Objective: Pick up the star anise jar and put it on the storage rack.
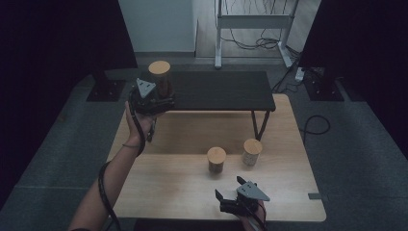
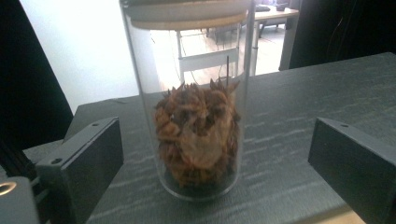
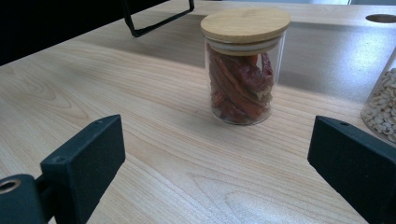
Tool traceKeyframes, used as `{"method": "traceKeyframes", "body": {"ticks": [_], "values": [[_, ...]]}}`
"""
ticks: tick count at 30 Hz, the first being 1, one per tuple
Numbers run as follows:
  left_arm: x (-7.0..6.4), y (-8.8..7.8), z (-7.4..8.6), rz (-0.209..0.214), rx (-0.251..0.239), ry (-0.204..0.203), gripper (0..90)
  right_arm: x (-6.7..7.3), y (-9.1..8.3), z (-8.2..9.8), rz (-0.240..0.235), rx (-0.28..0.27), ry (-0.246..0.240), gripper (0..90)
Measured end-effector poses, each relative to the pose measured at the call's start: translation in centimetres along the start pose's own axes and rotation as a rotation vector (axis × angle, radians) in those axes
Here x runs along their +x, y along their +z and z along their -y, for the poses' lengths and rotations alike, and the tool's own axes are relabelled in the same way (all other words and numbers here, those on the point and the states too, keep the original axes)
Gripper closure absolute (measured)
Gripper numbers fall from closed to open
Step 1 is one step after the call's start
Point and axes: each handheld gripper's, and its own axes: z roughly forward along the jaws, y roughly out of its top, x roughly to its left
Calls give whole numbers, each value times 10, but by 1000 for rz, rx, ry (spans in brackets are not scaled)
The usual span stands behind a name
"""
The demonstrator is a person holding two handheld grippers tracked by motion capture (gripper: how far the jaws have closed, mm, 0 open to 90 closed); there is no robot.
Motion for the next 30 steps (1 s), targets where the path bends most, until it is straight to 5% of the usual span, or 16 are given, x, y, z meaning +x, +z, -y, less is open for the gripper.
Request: {"method": "traceKeyframes", "body": {"ticks": [14, 30], "values": [[6, -34, 20, 42, -9, -30, 36, 4, -1, 0, 12, -5, -20, 36], [14, -53, 37, 45, 15, -42, 40, 4, -1, 0, 11, -1, -22, 36]]}}
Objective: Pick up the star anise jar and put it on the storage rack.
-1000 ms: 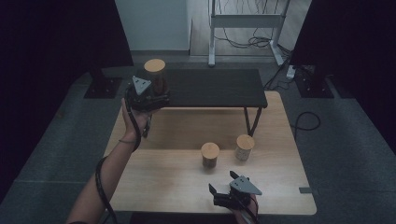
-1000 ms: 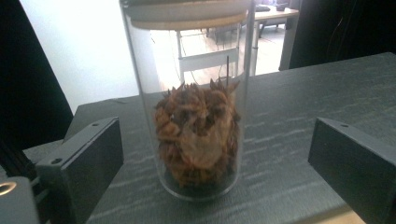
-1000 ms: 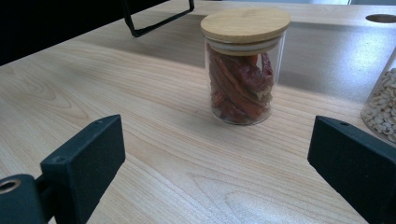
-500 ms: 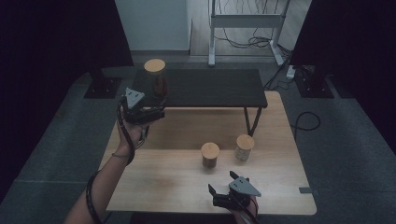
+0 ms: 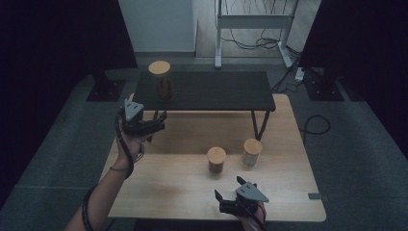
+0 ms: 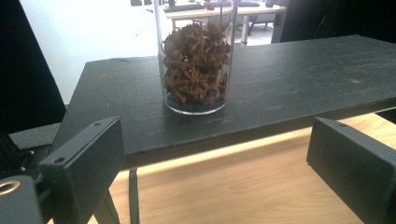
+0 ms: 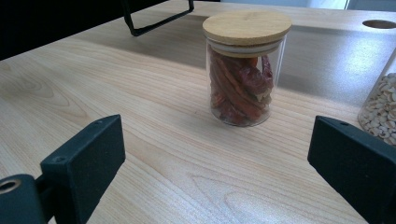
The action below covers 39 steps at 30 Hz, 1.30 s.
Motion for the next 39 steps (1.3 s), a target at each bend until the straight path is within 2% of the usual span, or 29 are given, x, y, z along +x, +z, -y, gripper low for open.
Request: {"method": "traceKeyframes", "body": {"ticks": [14, 22, 27, 35, 39], "values": [[2, -14, 24, 15, 41, -9, 43, -2, 1, 0, 1, 5, 1, 36], [4, -14, 39, 22, 81, -15, 42, -3, 1, 0, 6, 8, 4, 36], [8, -15, 45, 23, 90, -31, 42, -4, 2, 1, 4, 8, 5, 35], [8, -16, 59, 29, 113, -16, 41, -5, 2, 0, 6, 12, 8, 35], [9, -14, 64, 39, 122, -29, 41, -5, 2, 0, 6, 14, 9, 35]]}}
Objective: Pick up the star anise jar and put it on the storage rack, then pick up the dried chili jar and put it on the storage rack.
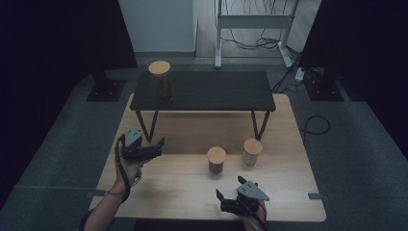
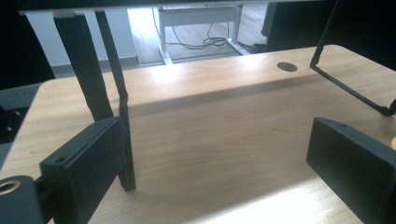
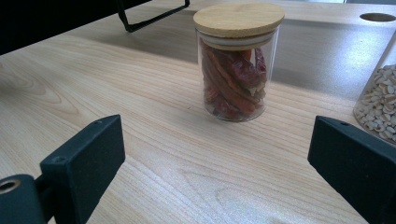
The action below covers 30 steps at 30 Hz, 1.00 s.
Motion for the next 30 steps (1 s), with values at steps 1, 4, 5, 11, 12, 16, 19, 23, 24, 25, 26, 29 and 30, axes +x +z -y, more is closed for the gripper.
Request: {"method": "traceKeyframes", "body": {"ticks": [1, 4, 5, 11, 12, 16, 19, 23, 24, 25, 26, 29, 30], "values": [[0, 0, 1, 3, 1, -1, 41, 0, 0, 0, 0, 0, 0, 35], [1, 1, 4, 12, -4, -12, 41, -1, 0, 0, -2, 2, -1, 35], [1, 1, 5, 14, -3, -14, 41, -1, 0, 0, -2, 1, 0, 35], [1, 5, 10, 25, 10, -22, 41, -1, 0, 0, 1, 1, 0, 35], [1, 5, 11, 25, 10, -25, 41, -1, 0, 0, 1, 1, -1, 35], [1, 4, 16, 22, 7, -26, 41, -1, 0, 0, 3, 0, -2, 33], [4, 3, 19, 27, 9, -31, 40, -1, 2, 0, -4, 8, 1, 31], [5, 4, 21, 27, 15, -26, 40, -2, 4, -1, -8, 15, 4, 31], [6, 5, 22, 28, 16, -26, 39, -2, 4, -1, -7, 17, 4, 31], [6, 5, 24, 31, 17, -31, 39, -2, 4, -1, -6, 16, 3, 31], [7, 5, 25, 34, 16, -34, 39, -1, 4, -1, -5, 16, 3, 31], [7, 5, 29, 35, 15, -45, 39, -1, 4, -1, -3, 16, 2, 31], [8, 5, 31, 38, 15, -47, 39, -1, 4, -1, -2, 16, 1, 31]]}}
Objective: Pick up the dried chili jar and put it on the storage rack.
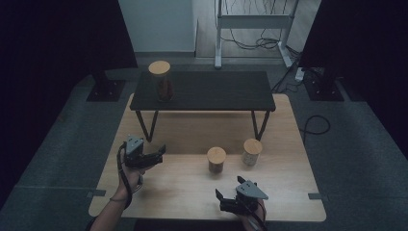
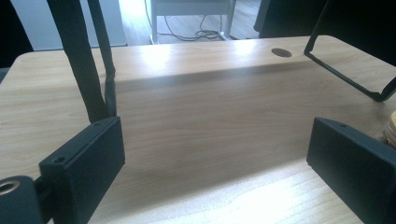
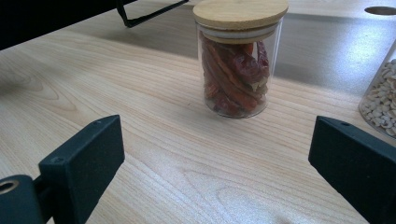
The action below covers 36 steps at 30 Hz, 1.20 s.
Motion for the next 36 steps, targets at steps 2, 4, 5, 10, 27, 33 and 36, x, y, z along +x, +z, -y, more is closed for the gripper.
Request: {"method": "traceKeyframes", "body": {"ticks": [2, 4, 5, 10, 27, 33, 36], "values": [[-1, 0, 3, -2, 2, 3, 39, 0, 0, 0, 1, 0, -1, 31], [-1, 1, 4, -1, 5, 7, 39, 0, 0, 0, 1, 1, -1, 31], [-1, 1, 5, 0, 4, 5, 39, 0, 0, 0, 1, 1, -1, 31], [-1, 1, 9, 7, 0, 4, 39, 0, 1, 0, 2, 6, -2, 31], [2, 1, 17, 23, -2, -25, 40, 3, 4, -2, 17, 10, -7, 5], [2, 1, 17, 26, -3, -24, 40, 4, 5, -3, 16, 11, -13, 0], [3, 1, 18, 26, 0, -25, 40, 6, 8, -5, 18, 12, -16, 0]]}}
